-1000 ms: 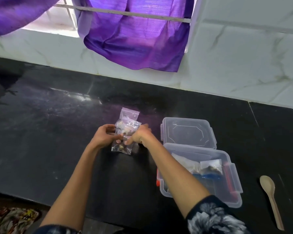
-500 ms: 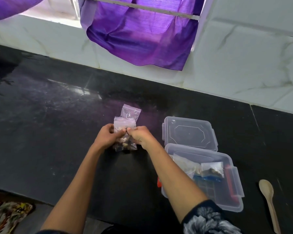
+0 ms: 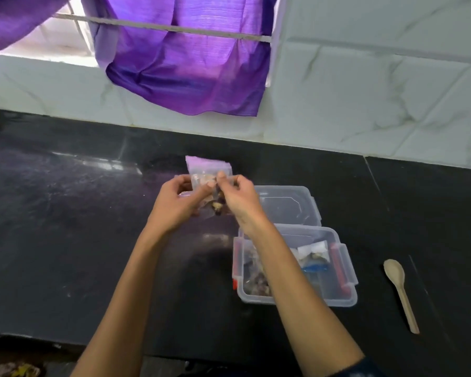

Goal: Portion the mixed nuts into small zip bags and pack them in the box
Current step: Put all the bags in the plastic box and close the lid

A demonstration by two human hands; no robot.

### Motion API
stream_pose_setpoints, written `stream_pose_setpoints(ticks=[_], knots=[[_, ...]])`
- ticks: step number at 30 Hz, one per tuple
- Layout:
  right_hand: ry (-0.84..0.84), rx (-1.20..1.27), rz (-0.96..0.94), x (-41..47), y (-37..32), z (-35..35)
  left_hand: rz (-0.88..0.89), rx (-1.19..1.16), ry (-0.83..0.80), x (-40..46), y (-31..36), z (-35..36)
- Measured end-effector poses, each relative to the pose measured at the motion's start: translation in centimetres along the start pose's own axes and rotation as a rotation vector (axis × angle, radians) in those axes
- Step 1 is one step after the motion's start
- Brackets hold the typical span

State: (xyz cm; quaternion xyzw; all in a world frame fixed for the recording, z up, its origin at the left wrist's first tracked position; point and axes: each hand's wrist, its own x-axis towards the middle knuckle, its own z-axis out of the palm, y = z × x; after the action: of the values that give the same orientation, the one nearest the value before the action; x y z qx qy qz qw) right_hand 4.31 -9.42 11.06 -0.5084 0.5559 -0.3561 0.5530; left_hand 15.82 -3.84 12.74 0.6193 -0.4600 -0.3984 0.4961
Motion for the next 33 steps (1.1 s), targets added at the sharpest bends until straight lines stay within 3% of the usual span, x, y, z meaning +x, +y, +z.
stream_pose_setpoints(ticks=[7,14,24,29,33], knots=[[0.142,-0.129,-0.084,-5.5,-1.5,-10.9,0.08,-0.05,-0.228,-3.2,3.9,7.4],[0.14,-0.45,0.167,-9.1,2.2,-16.2,-0.076,0.122,-0.396,-6.2,0.6,14.4],[0.075,-0.777,0.275,-9.3,5.6,-14.4,-0.198,0.454,-0.401,-6.6,-2.7,16.5],[0.212,-0.806,0.402,-9.6,6.3,-13.0,-0.248,0.622,-0.436,-6.8,-3.0,16.8],[0.286,-0.885,0.306,-10.5,5.2,-13.0,-0.201,0.685,-0.335,-7.0,-2.9,16.4]])
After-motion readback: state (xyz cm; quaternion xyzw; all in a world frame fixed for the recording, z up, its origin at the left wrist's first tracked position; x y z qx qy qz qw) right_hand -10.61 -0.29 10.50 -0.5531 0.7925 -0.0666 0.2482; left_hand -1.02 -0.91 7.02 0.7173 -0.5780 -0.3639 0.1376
